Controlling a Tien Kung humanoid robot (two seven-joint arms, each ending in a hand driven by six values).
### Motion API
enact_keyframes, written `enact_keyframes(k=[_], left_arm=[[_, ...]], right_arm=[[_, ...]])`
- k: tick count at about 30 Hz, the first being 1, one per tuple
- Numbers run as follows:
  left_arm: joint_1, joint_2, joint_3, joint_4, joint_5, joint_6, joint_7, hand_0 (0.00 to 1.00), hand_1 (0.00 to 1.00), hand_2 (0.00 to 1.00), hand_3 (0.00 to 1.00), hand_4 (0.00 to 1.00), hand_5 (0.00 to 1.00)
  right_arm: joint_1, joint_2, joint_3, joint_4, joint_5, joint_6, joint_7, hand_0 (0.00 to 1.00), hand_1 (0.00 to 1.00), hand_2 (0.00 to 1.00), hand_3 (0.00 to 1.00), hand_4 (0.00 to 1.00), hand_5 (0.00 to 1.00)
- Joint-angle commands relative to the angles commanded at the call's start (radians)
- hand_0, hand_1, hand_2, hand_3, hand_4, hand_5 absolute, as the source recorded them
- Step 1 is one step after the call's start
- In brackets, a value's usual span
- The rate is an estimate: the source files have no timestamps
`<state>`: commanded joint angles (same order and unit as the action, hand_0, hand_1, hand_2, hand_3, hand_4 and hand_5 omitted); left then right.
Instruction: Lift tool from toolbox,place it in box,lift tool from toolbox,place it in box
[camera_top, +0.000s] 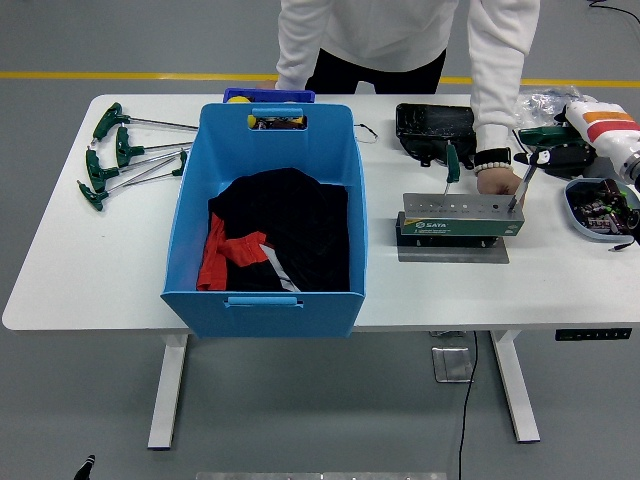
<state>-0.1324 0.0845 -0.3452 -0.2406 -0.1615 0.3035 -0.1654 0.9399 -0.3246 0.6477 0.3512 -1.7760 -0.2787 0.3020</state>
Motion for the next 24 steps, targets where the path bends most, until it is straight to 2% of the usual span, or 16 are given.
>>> enact_keyframes(k=[4, 5, 15, 24], left_arm=[[-0.001, 0.0, -0.006, 0.001, 0.01, 0.001, 0.002, 0.75, 0.794, 0.829, 0.737, 0.752, 0.657], [-0.001, 0.0, -0.007, 0.001, 0.012, 0.001, 0.003, 0.749, 0.793, 0.826, 0.735, 0.749, 0.652], [0.003, -0.001, -0.016, 0.002, 0.027, 0.003, 0.007, 0.749, 0.794, 0.826, 0.733, 0.748, 0.652], [0.01, 0.0, -0.016, 0.002, 0.027, 0.001, 0.007, 0.748, 0.792, 0.825, 0.733, 0.747, 0.651]], right_arm=[[-0.006, 0.003, -0.005, -0.004, 0.013, -0.03, 0.002, 0.121, 0.043, 0.07, 0.06, 0.998, 0.762], [-0.007, 0.004, -0.006, -0.005, 0.016, -0.036, 0.003, 0.098, 0.006, 0.034, 0.02, 0.998, 0.763], [-0.016, 0.011, -0.013, -0.012, 0.047, -0.092, 0.028, 0.083, 0.002, 0.003, 0.002, 0.998, 0.764], [-0.022, -0.003, -0.027, 0.022, 0.092, -0.132, 0.056, 0.062, 0.002, 0.002, 0.002, 0.998, 0.754]])
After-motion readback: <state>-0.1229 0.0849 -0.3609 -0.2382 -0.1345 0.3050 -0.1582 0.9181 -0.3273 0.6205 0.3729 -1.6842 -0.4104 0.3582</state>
